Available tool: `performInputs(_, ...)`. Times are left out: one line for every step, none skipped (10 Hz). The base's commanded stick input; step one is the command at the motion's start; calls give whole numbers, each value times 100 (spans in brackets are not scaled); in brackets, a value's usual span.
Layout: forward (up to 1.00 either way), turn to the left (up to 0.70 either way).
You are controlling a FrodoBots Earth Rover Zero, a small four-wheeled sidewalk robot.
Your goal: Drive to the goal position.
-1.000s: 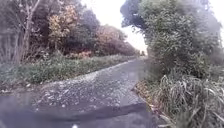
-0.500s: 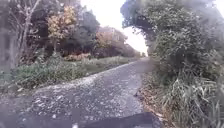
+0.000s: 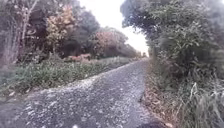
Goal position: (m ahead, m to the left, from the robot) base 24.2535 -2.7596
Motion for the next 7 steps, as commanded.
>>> performInputs(45,0)
performInputs(45,0)
performInputs(45,0)
performInputs(45,0)
performInputs(45,0)
performInputs(45,0)
performInputs(45,0)
